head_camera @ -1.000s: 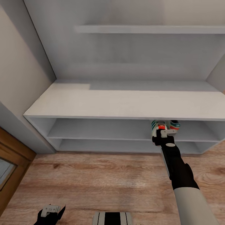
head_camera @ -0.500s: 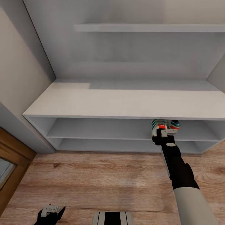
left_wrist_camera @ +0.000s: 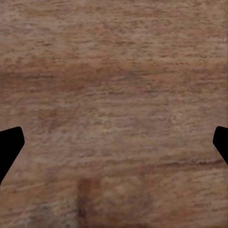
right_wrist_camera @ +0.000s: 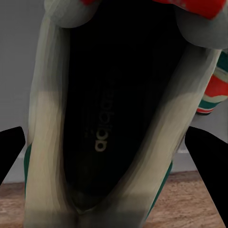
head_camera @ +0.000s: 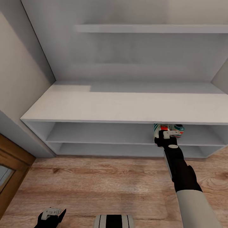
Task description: Pick up the two gym shoes and the two sandals from the corridor floor and place them onto the hallstand (shoe rack) in the corridor, making sure they are on the rack and not on the floor. Arrange them so the two gym shoes are next to each other and the two sandals are next to each other.
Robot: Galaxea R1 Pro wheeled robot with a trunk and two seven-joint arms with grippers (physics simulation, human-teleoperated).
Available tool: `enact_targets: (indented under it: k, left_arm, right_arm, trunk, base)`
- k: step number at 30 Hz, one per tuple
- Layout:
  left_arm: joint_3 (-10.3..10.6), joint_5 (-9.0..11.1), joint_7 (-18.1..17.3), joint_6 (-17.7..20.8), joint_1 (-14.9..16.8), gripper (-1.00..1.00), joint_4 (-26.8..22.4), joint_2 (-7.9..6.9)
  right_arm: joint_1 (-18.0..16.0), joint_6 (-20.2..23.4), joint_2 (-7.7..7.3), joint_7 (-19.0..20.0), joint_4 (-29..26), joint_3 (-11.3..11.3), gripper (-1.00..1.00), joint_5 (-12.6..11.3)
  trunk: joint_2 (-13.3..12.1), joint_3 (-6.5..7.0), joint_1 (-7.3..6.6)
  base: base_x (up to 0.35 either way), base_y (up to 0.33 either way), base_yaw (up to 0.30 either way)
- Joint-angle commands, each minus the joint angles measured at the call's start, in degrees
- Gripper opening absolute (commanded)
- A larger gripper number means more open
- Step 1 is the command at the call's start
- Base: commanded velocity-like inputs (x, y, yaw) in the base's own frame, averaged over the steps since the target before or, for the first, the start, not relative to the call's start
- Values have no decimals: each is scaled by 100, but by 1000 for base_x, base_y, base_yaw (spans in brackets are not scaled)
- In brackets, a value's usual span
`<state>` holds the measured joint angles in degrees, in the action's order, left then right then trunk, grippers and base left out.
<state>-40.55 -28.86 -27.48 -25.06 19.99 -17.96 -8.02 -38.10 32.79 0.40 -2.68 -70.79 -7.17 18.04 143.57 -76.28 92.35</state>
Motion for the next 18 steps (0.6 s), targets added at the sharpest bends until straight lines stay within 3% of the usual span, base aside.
enact_targets:
  k: [1,7,18]
  left_arm:
    - [-49,-47,-29,-25,5,100,2,2]
    - [-49,-48,-29,-25,5,100,0,3]
    - [-49,-49,-29,-30,5,100,-6,2]
  right_arm:
    - [-3,25,4,-5,-5,-4,-100,13]
    - [-4,26,4,-5,3,0,-100,15]
    - [-4,31,4,-5,3,-2,-100,15]
  trunk:
    - [2,-4,0]
    - [2,-4,0]
    - [2,-4,0]
  base:
    - [98,0,0]
    - [142,-20,0]
    - [15,-3,0]
